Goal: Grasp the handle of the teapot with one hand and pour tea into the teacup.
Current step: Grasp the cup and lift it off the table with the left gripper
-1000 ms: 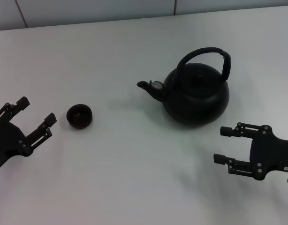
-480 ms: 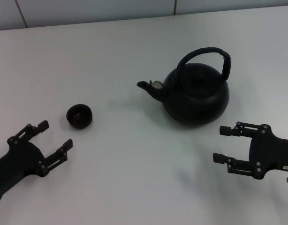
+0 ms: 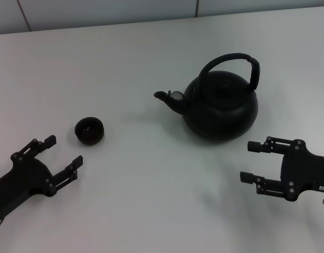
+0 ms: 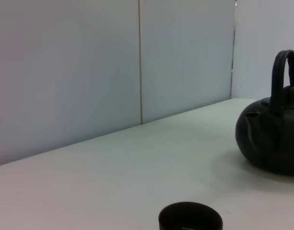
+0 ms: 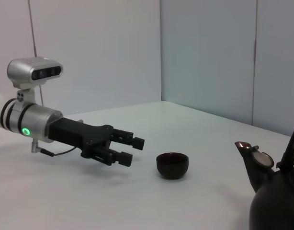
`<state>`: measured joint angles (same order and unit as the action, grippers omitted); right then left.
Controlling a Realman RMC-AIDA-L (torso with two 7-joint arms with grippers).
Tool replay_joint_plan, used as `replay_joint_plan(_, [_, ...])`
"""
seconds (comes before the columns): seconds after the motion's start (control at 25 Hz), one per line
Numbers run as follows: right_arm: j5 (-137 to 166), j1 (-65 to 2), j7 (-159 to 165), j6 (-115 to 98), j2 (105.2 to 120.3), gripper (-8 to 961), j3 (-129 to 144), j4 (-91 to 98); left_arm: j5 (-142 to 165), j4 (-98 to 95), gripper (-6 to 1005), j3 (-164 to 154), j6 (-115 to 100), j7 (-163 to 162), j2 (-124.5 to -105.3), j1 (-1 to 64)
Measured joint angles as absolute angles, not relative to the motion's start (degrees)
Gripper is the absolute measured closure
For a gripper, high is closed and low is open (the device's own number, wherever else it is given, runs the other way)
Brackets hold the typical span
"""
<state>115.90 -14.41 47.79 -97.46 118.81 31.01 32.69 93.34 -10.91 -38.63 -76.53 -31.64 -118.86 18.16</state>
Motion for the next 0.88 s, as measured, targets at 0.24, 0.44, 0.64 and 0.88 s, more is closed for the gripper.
replay_joint_plan(0.24, [115.93,-14.42,47.31,-97.47,118.81,314,31.03,32.69,93.1,-8.68,197,-38.05,-72.16,-31.64,-118.92,21.97])
replay_joint_plan(0.44, [115.93,-14.41,47.28,-97.54,118.81,316,30.78,32.77,92.98,-6.98,197,-37.44,-69.84,-31.64,-119.03,24.88])
replay_joint_plan(0.64, [115.91,-14.54,47.27,-97.56,118.81,318,30.76,32.87,92.98,-5.81,197,-37.71,-67.9,-31.61,-119.08,27.32])
replay_joint_plan(0.88, [115.84,-14.88,47.27,-97.57,118.81,320,30.64,32.76,92.98,-5.12,198,-37.65,-66.01,-31.19,-119.08,28.81])
